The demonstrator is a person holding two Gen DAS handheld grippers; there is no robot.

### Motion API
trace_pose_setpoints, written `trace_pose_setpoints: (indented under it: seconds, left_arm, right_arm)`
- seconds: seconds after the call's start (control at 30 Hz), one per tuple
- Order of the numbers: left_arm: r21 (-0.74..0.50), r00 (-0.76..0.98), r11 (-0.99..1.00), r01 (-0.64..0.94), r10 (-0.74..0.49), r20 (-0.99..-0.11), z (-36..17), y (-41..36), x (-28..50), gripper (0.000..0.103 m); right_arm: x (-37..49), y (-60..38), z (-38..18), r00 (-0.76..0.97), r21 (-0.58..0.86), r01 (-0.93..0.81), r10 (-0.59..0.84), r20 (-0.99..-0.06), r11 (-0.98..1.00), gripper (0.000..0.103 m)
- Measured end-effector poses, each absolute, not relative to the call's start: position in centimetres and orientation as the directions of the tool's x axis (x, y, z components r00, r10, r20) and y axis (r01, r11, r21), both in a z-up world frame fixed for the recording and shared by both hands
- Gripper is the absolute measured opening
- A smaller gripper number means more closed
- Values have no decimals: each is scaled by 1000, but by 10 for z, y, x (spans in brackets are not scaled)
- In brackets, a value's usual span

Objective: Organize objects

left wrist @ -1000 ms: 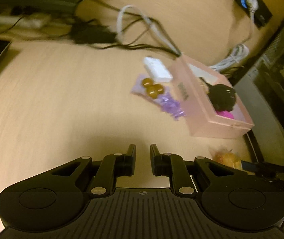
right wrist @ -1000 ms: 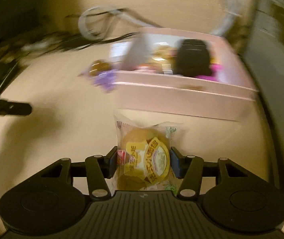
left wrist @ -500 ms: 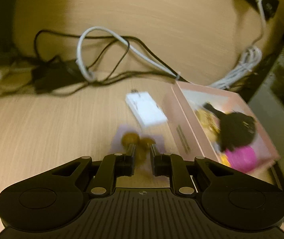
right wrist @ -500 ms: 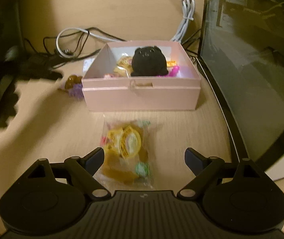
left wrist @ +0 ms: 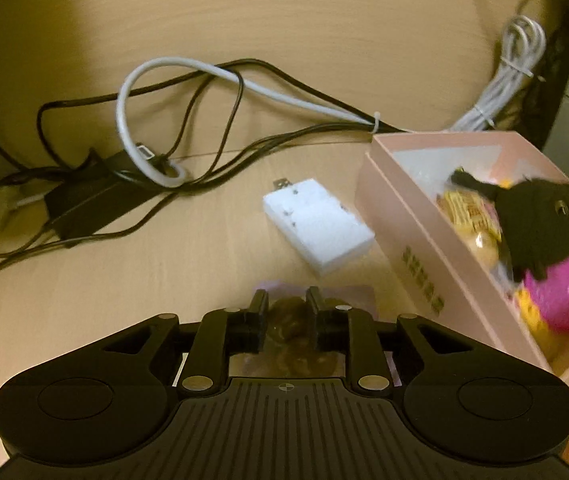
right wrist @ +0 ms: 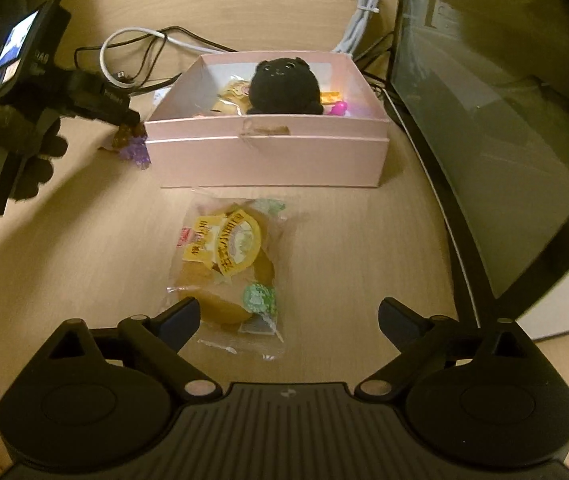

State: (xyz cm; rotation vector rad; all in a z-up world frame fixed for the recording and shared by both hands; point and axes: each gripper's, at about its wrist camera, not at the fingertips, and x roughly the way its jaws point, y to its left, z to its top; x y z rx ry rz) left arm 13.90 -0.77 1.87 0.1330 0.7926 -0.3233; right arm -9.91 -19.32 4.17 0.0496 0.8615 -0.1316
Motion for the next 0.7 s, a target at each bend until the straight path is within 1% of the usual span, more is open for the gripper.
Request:
trace_pose_setpoints:
  seconds: [0.1, 0.3, 0.5, 0.6, 0.7]
  left_arm:
    - [30, 656, 934, 356, -227, -720, 19, 3, 123, 24]
    - [47, 664, 942, 332, -197, -722, 21, 41, 82, 24]
    - [65, 665, 967, 245, -119, -737, 26, 79, 25, 24]
    - [32, 665, 973, 231, -133, -735, 27, 89, 5, 22]
    - [18, 670, 967, 255, -164, -724, 26, 88, -3, 22]
  right_arm:
    - [-94, -186, 42, 652, -4, 111, -76, -755, 994, 96]
    - [-86, -169, 44, 671, 3, 61, -38, -740, 998, 96]
    - [-77, -158, 45, 682, 7, 34, -18, -731, 999, 97]
    - [-76, -152, 45, 686, 8, 22, -10, -728, 1000, 97]
    - [-77, -144, 46, 688, 3, 10, -4, -725, 1000, 99]
